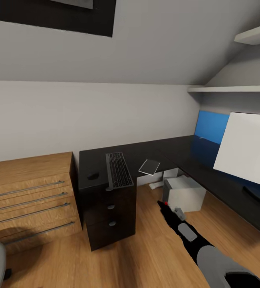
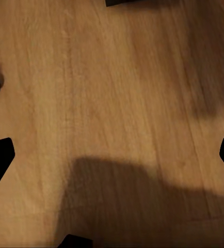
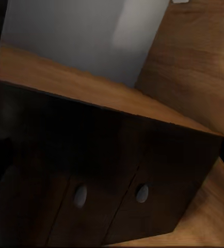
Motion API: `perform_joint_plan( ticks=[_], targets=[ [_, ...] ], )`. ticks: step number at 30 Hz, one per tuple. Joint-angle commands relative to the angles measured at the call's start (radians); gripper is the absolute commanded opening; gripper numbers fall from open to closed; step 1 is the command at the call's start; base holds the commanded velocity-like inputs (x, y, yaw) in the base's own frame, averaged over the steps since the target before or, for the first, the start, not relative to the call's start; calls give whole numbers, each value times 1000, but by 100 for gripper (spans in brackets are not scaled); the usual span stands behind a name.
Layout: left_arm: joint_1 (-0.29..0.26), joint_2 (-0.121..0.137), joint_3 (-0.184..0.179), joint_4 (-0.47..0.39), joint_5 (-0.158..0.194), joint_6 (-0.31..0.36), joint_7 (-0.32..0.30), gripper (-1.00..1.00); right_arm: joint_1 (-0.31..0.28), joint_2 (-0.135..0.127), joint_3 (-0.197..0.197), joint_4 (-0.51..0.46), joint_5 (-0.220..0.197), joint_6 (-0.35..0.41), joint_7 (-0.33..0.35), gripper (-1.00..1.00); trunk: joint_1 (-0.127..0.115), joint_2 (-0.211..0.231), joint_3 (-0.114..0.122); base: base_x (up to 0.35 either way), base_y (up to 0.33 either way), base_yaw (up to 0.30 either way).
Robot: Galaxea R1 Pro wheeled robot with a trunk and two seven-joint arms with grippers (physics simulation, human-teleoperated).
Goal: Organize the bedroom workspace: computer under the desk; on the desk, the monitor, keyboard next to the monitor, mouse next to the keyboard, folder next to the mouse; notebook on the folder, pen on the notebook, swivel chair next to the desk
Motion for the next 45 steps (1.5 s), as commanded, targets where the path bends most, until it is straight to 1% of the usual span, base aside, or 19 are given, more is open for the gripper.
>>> perform_joint_plan(
  ticks=[1, 3, 6, 7, 9, 10, 11, 12, 13, 14, 15, 22, 24, 32, 37, 41, 42, 43, 45],
  targets=[
    [-1, 1, -4, -1, 4, 5, 8, 100, 0, -1, 1, 19, 16, -14, 2, 100, -4, 7, 2, -2, -1, 0],
    [-1, 1, -4, 2, 4, 6, 6, 100, 0, -2, 2, 58, 65, -63, 2, 100, -12, 21, 9, -2, 0, 0],
    [-1, 0, -4, 14, 4, 9, 5, 100, 1, -2, 3, 126, 132, -171, 1, 100, -23, 42, 18, 0, 0, 0],
    [-1, -2, -4, 29, 4, 12, 4, 100, 1, 0, 4, 180, 172, -258, 0, 100, -27, 49, 21, 0, 0, 0],
    [-1, -6, -4, 49, 3, 17, 1, 100, 3, 2, 4, 229, 207, -346, -1, 100, -35, 63, 27, 0, 0, 0],
    [-1, -14, -4, 70, 3, 22, -4, 100, 10, 4, 4, 258, 234, -422, -3, 100, -39, 70, 30, 0, 0, 0],
    [-1, -18, -4, 81, 2, 24, -7, 100, 19, 6, 4, 266, 245, -453, -4, 100, -42, 77, 34, 0, 0, 0],
    [-1, -21, -4, 93, 2, 25, -11, 100, 31, 7, 4, 274, 256, -479, -5, 100, -46, 84, 37, 0, 0, 0],
    [-1, -27, -4, 116, 2, 26, -19, 100, 66, 9, 4, 284, 275, -518, -6, 100, -50, 91, 40, 0, 0, 0],
    [-1, -29, -4, 127, 2, 26, -25, 100, 85, 9, 4, 287, 284, -532, -6, 100, -54, 98, 43, 0, 0, 0],
    [-2, -34, -3, 167, 3, 26, -73, 100, 163, 6, 4, 296, 336, -571, -8, 100, -58, 105, 46, 0, 0, 0],
    [-2, -32, 2, 190, 7, 25, -180, 100, 219, 4, 4, 301, 412, -613, -9, 100, -85, 154, 68, 0, 0, 0],
    [-2, -31, 6, 222, 8, 26, -222, 100, 273, 4, 4, 302, 441, -648, -9, 100, -92, 168, 74, 0, 0, 0],
    [-2, -32, 10, 235, 6, 21, -229, 100, 289, 3, 4, 303, 447, -662, -10, 100, -123, 224, 99, 0, 0, 0],
    [-2, -18, 13, 324, 8, -44, -234, 100, 291, 7, 4, 303, 449, -666, -11, 100, -142, 259, 115, 0, 0, 17],
    [-2, -14, 13, 367, 8, -137, -235, 100, 292, 11, 4, 304, 449, -671, -11, 100, -157, 287, 128, 0, 0, 142],
    [-2, -13, 12, 384, 8, -198, -234, 100, 292, 13, 4, 303, 451, -681, -12, 100, -161, 294, 131, 0, 0, 233],
    [-2, -14, 9, 390, 8, -224, -232, 100, 292, 13, 4, 303, 457, -687, -13, 100, -165, 301, 134, 0, 0, 252],
    [-2, -14, 6, 396, 6, -246, -231, 100, 292, 12, 4, 303, 473, -693, -14, 100, -173, 315, 140, 0, 0, 234]
  ],
)
